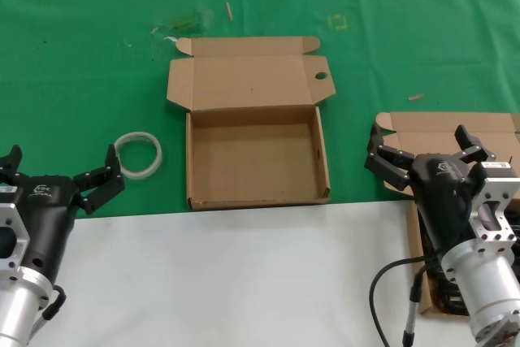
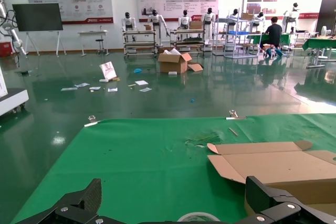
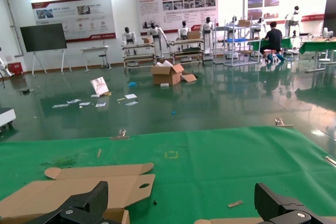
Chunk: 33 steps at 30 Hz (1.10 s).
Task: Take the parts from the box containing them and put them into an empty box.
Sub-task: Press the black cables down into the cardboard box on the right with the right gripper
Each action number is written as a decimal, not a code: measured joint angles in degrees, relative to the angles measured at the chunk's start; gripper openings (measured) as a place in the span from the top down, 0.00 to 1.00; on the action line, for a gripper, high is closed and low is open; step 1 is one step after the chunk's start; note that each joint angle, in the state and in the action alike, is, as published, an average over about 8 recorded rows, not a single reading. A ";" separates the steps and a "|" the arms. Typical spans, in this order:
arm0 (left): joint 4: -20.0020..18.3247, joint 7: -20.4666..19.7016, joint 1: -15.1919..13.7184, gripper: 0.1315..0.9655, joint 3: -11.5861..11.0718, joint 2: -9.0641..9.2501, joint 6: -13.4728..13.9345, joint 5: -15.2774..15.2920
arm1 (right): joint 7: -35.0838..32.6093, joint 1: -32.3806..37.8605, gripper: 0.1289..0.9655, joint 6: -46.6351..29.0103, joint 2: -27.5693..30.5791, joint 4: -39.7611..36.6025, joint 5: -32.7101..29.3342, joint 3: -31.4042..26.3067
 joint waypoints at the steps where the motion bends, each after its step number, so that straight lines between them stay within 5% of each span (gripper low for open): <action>1: 0.00 0.00 0.00 0.00 0.00 0.00 0.00 0.00 | 0.00 0.00 0.00 0.00 0.00 0.00 0.00 0.00; 24: 0.00 0.00 0.00 0.00 0.00 0.00 0.00 0.00 | -0.19 -1.37 0.00 0.80 -0.04 1.37 0.19 0.11; 33: 0.00 0.00 0.00 0.00 0.00 0.00 0.00 0.00 | -6.83 -9.24 0.00 9.99 -0.11 9.48 7.14 -1.56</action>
